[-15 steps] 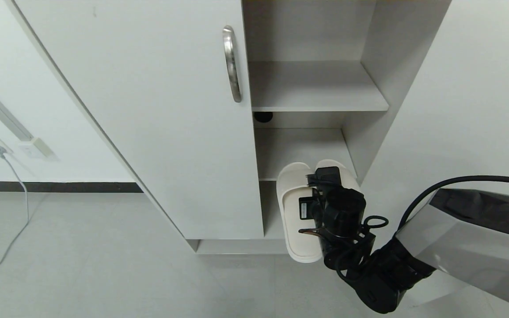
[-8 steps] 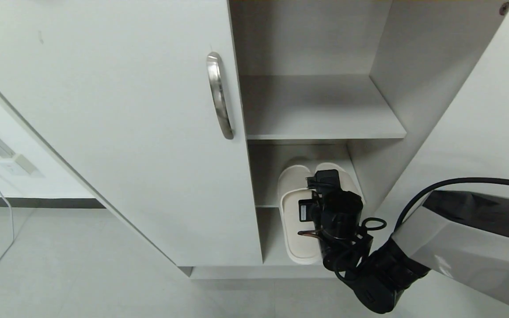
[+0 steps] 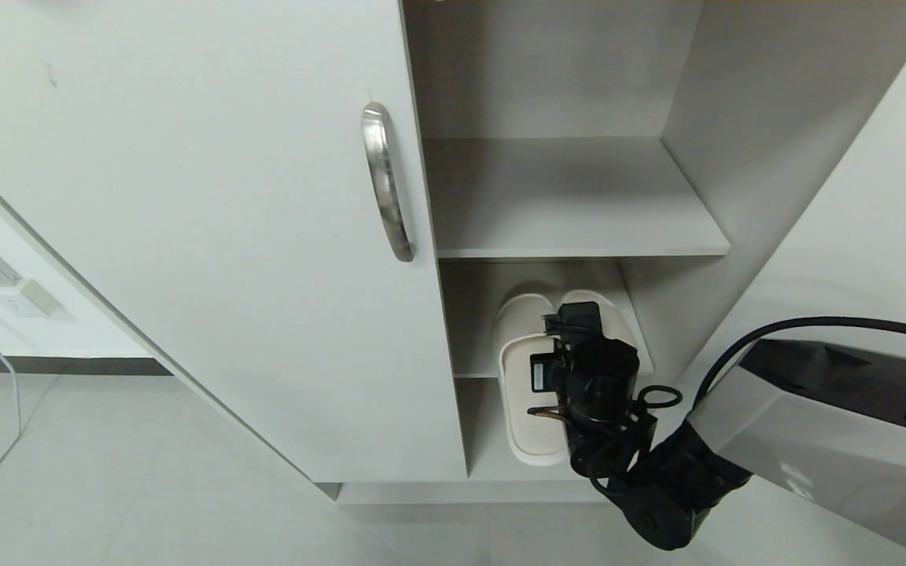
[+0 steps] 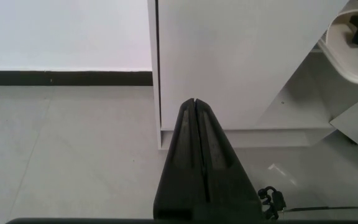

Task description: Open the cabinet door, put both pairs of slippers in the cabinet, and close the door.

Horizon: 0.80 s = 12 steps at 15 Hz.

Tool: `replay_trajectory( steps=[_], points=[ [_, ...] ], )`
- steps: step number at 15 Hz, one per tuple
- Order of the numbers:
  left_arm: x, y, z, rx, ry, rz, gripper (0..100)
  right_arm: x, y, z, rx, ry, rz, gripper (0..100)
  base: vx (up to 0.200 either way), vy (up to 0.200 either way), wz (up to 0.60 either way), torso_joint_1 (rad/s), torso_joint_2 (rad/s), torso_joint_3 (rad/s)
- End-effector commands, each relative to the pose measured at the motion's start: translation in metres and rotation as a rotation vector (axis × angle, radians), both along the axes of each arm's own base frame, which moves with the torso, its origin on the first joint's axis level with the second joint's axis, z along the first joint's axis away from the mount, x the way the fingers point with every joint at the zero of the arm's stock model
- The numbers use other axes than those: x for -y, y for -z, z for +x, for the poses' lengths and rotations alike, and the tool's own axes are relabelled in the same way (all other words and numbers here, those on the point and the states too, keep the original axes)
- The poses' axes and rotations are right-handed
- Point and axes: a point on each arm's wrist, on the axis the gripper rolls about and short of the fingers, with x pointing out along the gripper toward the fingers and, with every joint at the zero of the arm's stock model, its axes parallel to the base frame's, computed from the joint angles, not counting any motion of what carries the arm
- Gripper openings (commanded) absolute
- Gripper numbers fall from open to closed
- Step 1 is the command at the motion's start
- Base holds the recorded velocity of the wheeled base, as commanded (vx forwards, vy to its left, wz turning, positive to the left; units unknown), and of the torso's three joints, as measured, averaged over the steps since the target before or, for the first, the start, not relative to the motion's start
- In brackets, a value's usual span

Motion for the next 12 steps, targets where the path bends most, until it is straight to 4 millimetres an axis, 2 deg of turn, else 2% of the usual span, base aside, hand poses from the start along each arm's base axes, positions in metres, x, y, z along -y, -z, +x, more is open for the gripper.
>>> replay_trajectory(
  steps=[1,4,9,12],
  points=[
    [0.000,0.000,0.000,0.000,0.000,0.000,0,0.000,0.002,0.013,-0.005,0.020,-0.002,0,0.000,0.000,0.00,0.000,0.00,0.000],
    [0.000,0.000,0.000,0.000,-0.002,0.000,0,-0.007,-0.015,0.037,-0.020,0.027,0.060,0,0.000,0.000,0.00,0.000,0.00,0.000],
    [0.000,0.000,0.000,-0.002,-0.002,-0.001,0,-0.014,-0.030,0.075,-0.019,0.046,0.066,0,0.000,0.000,0.00,0.000,0.00,0.000],
    [0.000,0.000,0.000,0.000,-0.004,-0.002,0,-0.013,-0.032,0.084,-0.021,0.043,0.064,0,0.000,0.000,0.00,0.000,0.00,0.000]
  ],
)
